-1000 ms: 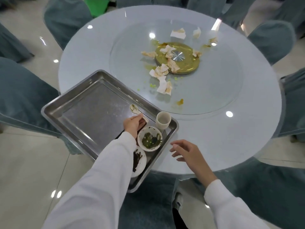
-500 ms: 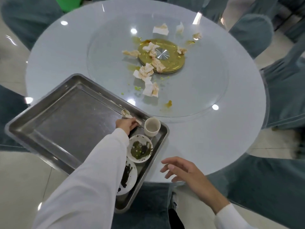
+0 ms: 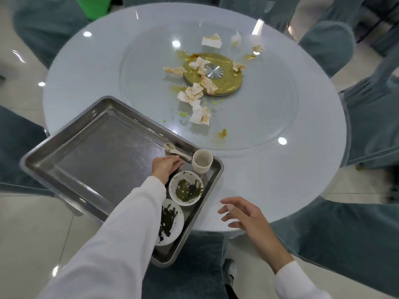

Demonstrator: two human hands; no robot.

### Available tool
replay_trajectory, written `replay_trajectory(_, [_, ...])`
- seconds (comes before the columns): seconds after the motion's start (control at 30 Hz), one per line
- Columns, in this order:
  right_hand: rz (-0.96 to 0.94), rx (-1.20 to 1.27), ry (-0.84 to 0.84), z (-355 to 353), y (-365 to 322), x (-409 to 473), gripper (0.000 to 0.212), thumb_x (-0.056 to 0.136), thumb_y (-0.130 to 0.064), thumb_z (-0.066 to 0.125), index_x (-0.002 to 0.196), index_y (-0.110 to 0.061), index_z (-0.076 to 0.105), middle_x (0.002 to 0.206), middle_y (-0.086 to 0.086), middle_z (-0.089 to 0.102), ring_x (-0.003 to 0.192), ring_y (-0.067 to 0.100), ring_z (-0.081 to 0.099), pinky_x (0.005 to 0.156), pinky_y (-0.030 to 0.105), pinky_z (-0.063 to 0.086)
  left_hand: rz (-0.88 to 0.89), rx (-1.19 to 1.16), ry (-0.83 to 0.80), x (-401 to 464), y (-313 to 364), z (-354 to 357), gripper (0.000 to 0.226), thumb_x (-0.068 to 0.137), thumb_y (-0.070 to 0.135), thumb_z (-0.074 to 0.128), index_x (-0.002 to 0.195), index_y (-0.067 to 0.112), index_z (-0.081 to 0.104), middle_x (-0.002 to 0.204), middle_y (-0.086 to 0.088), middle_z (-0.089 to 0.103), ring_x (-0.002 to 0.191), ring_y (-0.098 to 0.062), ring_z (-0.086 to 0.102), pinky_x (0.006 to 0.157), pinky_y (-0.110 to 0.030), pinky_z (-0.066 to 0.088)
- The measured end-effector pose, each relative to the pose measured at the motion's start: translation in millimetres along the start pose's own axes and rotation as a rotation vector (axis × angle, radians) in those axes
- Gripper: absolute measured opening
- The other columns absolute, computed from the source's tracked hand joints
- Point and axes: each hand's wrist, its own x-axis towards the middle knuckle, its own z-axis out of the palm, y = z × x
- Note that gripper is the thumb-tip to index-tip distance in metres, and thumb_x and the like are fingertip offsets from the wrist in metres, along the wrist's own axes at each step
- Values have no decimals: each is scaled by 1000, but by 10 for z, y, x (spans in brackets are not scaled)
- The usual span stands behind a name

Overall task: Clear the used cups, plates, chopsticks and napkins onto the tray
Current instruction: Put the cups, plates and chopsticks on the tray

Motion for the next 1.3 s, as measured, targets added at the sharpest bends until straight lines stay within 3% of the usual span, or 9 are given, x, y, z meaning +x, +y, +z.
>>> replay_trajectory(0.1, [6, 8, 12, 21, -7, -54, 19, 108, -29, 57, 118, -26, 73, 107, -3, 78, 98, 18, 75, 85, 30, 62, 89, 22, -37, -315, -125, -98, 4, 93, 3, 75, 97, 4, 77, 92, -13, 81, 98, -25, 79, 95, -38, 62])
replay_trajectory(0.3, [-26, 9, -2, -61, 80, -175, 18, 108, -24, 58, 117, -22, 73, 104, 0, 79, 97, 22, 75, 81, 28, 61, 229, 13, -27, -1067, -422, -212, 14, 101, 16, 68, 108, 4, 74, 97, -14, 80, 92, -24, 79, 85, -34, 65])
replay_trajectory(0.47, [-58, 104, 11, -226, 234, -509, 19, 108, -26, 59, 109, -30, 78, 107, 2, 79, 97, 22, 76, 78, 28, 61, 334, 14, -1, -1812, -769, -264, 17, 104, 17, 64, 108, 4, 73, 98, -11, 80, 90, -20, 78, 86, -34, 64])
replay_trajectory(0.67, [-51, 204, 56, -361, 463, -922, 18, 107, -19, 60, 110, -20, 77, 103, 7, 80, 86, 18, 76, 68, 21, 58, 316, 38, 91, -2398, -1345, -474, 14, 103, 23, 66, 106, 13, 76, 96, -5, 81, 88, -19, 77, 71, -30, 58])
replay_trajectory(0.8, [-68, 179, 21, -280, 668, -1152, 18, 108, -21, 58, 113, -19, 75, 100, 4, 80, 90, 19, 76, 75, 24, 59, 342, 68, 110, -2701, -1560, -652, 14, 102, 20, 68, 108, 10, 75, 100, -9, 81, 78, -15, 76, 59, -24, 57])
replay_trajectory(0.93, [-82, 192, 10, -107, 892, -1326, 19, 108, -17, 58, 110, -19, 76, 98, 4, 80, 88, 16, 75, 73, 22, 58, 410, 77, 138, -2982, -1639, -765, 13, 103, 15, 65, 109, 5, 72, 99, -14, 80, 75, -16, 74, 62, -25, 61])
replay_trajectory(1.13, [-129, 82, -4, 376, 882, -1409, 24, 107, -26, 58, 99, -40, 76, 99, -7, 79, 91, 10, 76, 76, 24, 62, 484, 7, 204, -3250, -1566, -1004, 12, 105, 20, 62, 106, 11, 70, 95, -7, 81, 78, -13, 74, 70, -27, 59])
replay_trajectory(1.3, [-160, 17, -19, 812, 771, -1431, 18, 108, -26, 58, 106, -33, 75, 97, -9, 79, 91, 10, 75, 78, 25, 62, 475, 35, 142, -3254, -1358, -1305, 13, 106, 21, 61, 104, 11, 69, 97, -6, 81, 83, -17, 75, 81, -35, 61])
